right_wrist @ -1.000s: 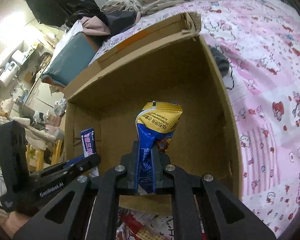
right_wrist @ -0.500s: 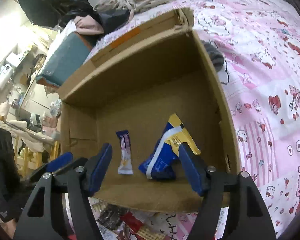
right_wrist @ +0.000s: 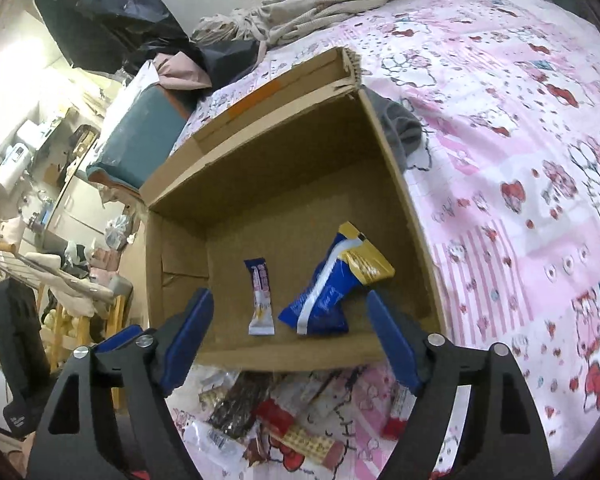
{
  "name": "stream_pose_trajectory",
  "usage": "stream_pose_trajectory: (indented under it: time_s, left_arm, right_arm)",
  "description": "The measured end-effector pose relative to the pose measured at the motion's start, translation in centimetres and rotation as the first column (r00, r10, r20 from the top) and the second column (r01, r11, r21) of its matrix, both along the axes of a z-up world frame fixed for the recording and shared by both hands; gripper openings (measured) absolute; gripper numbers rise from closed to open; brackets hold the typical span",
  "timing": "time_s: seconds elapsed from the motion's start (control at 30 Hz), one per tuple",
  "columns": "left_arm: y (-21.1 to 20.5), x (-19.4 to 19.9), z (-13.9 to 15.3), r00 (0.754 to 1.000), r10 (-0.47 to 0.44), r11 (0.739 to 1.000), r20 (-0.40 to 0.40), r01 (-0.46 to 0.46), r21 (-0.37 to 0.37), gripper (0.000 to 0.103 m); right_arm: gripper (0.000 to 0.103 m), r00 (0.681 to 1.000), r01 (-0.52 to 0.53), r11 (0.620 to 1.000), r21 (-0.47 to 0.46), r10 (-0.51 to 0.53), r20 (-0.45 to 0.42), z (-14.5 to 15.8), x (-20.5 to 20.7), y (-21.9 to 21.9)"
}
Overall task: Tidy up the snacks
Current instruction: 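Move both open grippers back over the snack pile in front of the box, then grasp the chocolate pastry with the left gripper while the right gripper grasps a white-and-red bar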
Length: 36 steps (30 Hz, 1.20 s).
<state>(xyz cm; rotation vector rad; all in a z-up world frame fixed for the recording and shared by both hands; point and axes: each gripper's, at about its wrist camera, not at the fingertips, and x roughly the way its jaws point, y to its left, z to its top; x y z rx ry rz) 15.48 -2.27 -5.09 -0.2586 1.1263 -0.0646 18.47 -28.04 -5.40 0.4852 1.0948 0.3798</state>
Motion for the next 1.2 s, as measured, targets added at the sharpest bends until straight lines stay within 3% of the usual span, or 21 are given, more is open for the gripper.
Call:
stream_pose_trajectory:
  time_s: [0.13, 0.27, 0.43, 0.57, 0.67, 0.83, 0.93, 1.07, 1.2]
  left_arm:
    - [1.9, -1.6, -0.2, 0.999, 0.029, 0.996, -0.045, -0.032, -0.086, 0.085]
    - [3.4, -3.6, -1.4, 0.992, 0.064, 0.992, -0.110, -0.075, -0.102, 0.085]
    - [2.7, -4.8, -4.8, 0.971, 0.034, 0.999, -0.239, -0.043, -0.034, 0.080]
    - [0.7, -4.6, -6.5, 0.963, -0.047, 0.999, -0.266, 0.049, 0.001, 0.074]
    - [-1.2, -4.6, -7.2, 0.956, -0.115, 0.990, -0.271, 0.134, 0.051, 0.063]
    - [-4.0, -4.6, -8.7, 0.932, -0.192, 0.958, -0.306, 0.246, 0.147, 0.064]
    - [-5.7, -4.6, -10.2, 0.902, -0.254, 0.921, -0.349, 0.336, 0.199, 0.066]
    - [-7.5, -4.5, -11.2, 0.883, -0.301, 0.853, -0.361, 0.418, 0.311, 0.068]
    - [-8.1, -4.6, -11.7, 0.877, -0.315, 0.829, -0.364, 0.441, 0.345, 0.070]
  right_arm:
    - [0.084, 0.999, 0.023, 0.999, 0.022, -0.022, -0.041, -0.2, -1.9, -0.7]
    - [0.084, 0.996, 0.034, 0.999, 0.023, -0.032, -0.080, -0.6, -3.9, -1.1]
    - [0.084, 0.990, 0.070, 0.997, 0.024, -0.066, -0.128, -1.1, -5.5, -1.8]
    - [0.084, 0.982, 0.098, 0.995, 0.008, -0.096, -0.165, -1.8, -6.1, -2.5]
    - [0.084, 0.977, 0.113, 0.994, -0.011, -0.113, -0.183, -2.3, -6.3, -3.1]
    - [0.084, 0.964, 0.153, 0.988, 0.011, -0.147, -0.220, -3.0, -6.5, -4.3]
    - [0.084, 0.958, 0.170, 0.985, 0.012, -0.163, -0.236, -3.4, -6.5, -4.8]
    - [0.084, 0.951, 0.191, 0.981, 0.025, -0.178, -0.253, -3.8, -6.4, -5.1]
    - [0.084, 0.953, 0.181, 0.983, 0.026, -0.169, -0.252, -3.7, -6.3, -4.9]
